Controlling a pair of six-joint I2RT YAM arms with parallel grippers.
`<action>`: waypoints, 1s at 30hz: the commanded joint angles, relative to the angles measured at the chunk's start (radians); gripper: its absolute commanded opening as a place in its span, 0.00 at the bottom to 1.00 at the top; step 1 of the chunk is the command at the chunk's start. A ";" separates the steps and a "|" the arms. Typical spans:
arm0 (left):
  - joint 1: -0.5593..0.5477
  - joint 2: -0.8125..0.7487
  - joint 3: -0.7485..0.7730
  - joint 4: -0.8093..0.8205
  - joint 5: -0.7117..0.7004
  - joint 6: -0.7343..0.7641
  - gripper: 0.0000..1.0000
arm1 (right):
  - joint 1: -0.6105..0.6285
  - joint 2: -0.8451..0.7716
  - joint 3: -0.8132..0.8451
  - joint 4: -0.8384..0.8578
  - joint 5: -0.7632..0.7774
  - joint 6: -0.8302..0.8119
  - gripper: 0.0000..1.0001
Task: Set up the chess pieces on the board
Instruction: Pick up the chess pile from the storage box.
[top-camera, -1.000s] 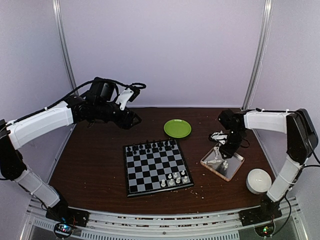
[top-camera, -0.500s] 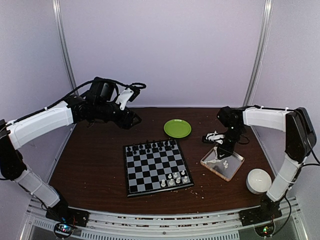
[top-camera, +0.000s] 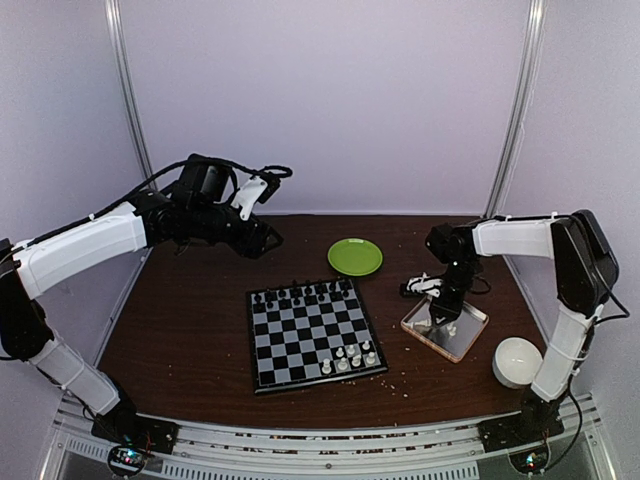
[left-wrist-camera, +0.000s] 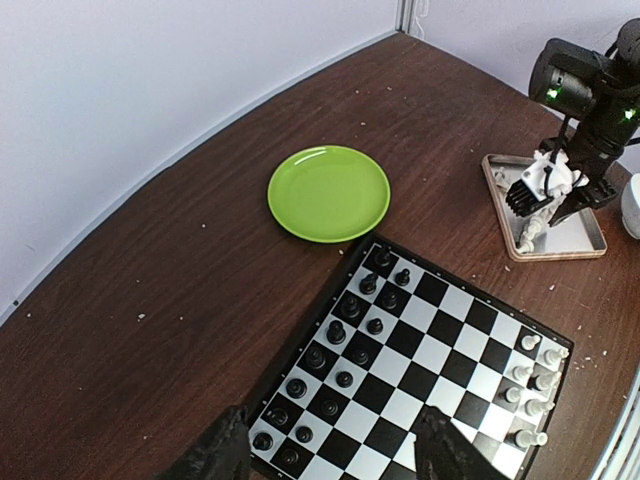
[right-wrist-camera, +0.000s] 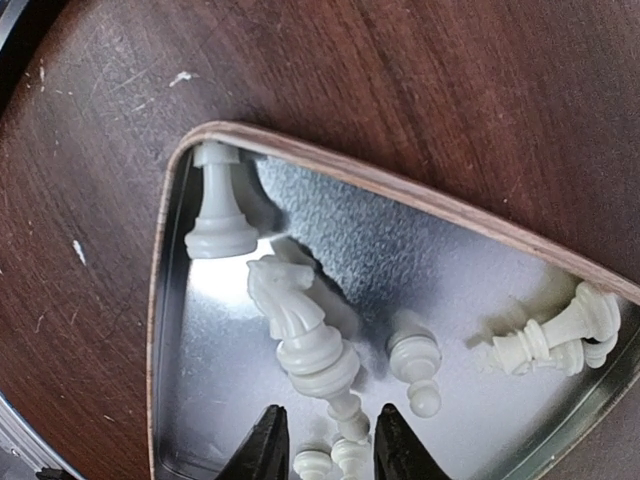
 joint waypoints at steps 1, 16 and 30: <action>-0.007 0.003 0.030 0.020 -0.005 0.015 0.58 | 0.011 0.020 0.022 0.020 0.038 0.003 0.30; -0.006 0.002 0.033 0.017 0.002 0.014 0.58 | 0.042 0.070 0.076 -0.071 0.074 -0.003 0.27; -0.018 -0.029 0.030 0.017 -0.008 0.017 0.58 | 0.085 0.070 0.053 -0.050 0.144 0.109 0.27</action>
